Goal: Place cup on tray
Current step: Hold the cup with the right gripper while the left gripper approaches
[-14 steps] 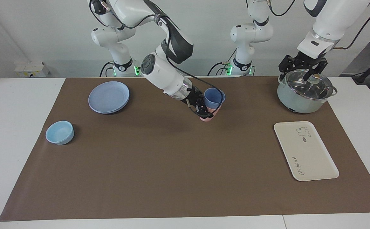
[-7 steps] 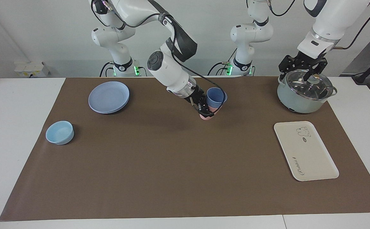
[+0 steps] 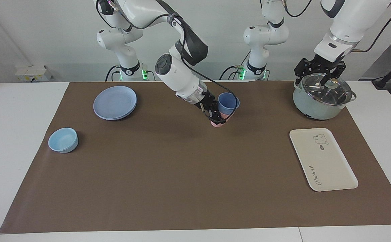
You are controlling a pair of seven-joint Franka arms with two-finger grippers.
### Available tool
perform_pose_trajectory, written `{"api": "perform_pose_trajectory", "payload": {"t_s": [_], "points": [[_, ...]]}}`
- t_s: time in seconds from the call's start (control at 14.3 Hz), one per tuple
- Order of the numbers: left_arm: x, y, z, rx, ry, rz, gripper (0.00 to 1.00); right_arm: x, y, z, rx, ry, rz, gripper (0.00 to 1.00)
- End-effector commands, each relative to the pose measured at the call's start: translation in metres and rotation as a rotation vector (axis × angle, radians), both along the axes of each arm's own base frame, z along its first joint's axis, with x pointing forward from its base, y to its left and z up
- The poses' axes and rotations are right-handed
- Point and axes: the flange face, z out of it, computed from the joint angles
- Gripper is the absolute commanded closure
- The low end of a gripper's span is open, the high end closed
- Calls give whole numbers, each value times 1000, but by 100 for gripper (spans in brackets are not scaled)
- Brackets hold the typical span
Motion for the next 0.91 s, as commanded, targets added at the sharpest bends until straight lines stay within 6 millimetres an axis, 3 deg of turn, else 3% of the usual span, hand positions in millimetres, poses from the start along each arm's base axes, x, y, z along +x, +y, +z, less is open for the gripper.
{"api": "perform_pose_trajectory", "payload": {"t_s": [0.0,0.35,0.49,0.63,0.84], "points": [[-5,-31,5,-38,-29,48,0,-2,-4,6,-13,-9,-22,100],[5,-92,12,-270,-112,385,0,-1,-4,6,-15,-12,-22,100],[-1,-122,-9,-309,-173,437,0,0,-7,4,-16,-11,-24,100],[-9,-131,-25,-327,-201,434,3,2,-9,4,-15,-9,-27,100],[-5,-149,-40,-385,-218,441,12,3,-10,4,-16,-12,-29,100]]}}
